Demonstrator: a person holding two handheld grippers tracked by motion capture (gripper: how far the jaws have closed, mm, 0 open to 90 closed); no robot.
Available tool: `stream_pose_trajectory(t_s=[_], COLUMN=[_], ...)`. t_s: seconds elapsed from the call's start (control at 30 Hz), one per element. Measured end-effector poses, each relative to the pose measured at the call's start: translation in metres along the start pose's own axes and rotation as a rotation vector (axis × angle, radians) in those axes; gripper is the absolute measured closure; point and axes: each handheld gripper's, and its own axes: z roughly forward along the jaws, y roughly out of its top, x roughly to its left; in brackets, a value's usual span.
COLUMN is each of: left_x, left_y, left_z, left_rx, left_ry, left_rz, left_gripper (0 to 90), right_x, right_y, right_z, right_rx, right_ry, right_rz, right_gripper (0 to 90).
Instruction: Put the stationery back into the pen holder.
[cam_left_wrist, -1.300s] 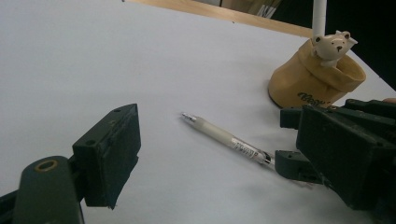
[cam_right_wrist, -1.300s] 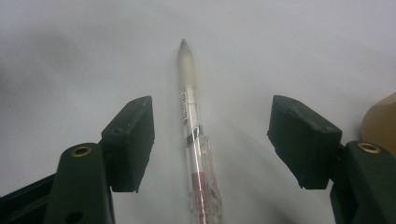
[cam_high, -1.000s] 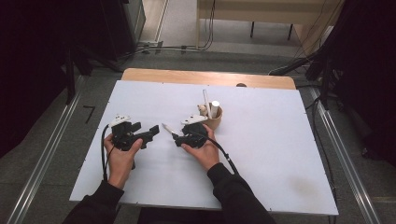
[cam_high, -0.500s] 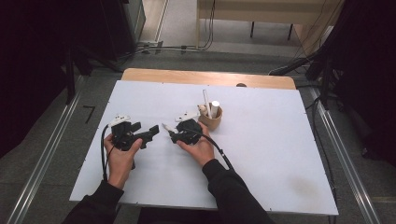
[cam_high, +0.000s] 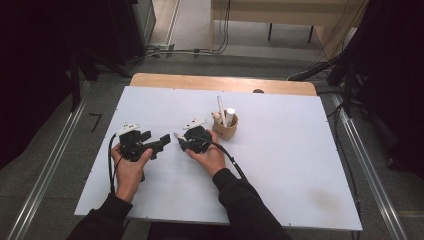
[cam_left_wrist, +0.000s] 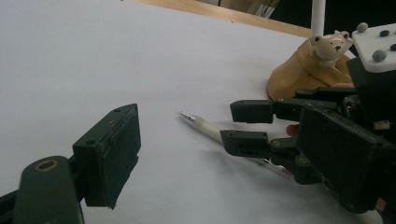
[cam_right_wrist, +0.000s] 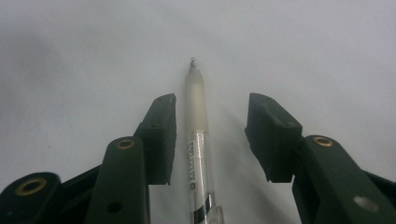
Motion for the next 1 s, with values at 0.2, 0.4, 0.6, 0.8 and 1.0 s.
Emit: stream_pose_trajectory(t_s=[0.2,0.4,0.6,0.8,1.0], left_x=[0.0,0.0,0.0,0.0,0.0], left_y=[0.0,0.0,0.0,0.0,0.0], left_z=[0.0,0.0,0.0,0.0,0.0], left_rx=[-0.003,-0.002,-0.003,-0.002,-0.001], left_ry=[-0.002,-0.004,-0.005,-0.005,-0.005], left_rz=[-0.002,-0.002,-0.002,0.0,0.001], left_gripper=[14.4,14.4,14.4,14.4,14.4], right_x=[0.001,0.004,0.004,0.006,0.006], right_y=[0.004,0.009,0.01,0.011,0.011], right_z=[0.006,0.01,0.013,0.014,0.014], right_rx=[0.014,0.029,0.035,0.037,0.034], right_ry=[0.003,0.011,0.006,0.005,0.013], right_rz=[-0.013,-0.023,-0.033,-0.031,-0.036], right_gripper=[55.8,60.1,64.5,69.4,73.3])
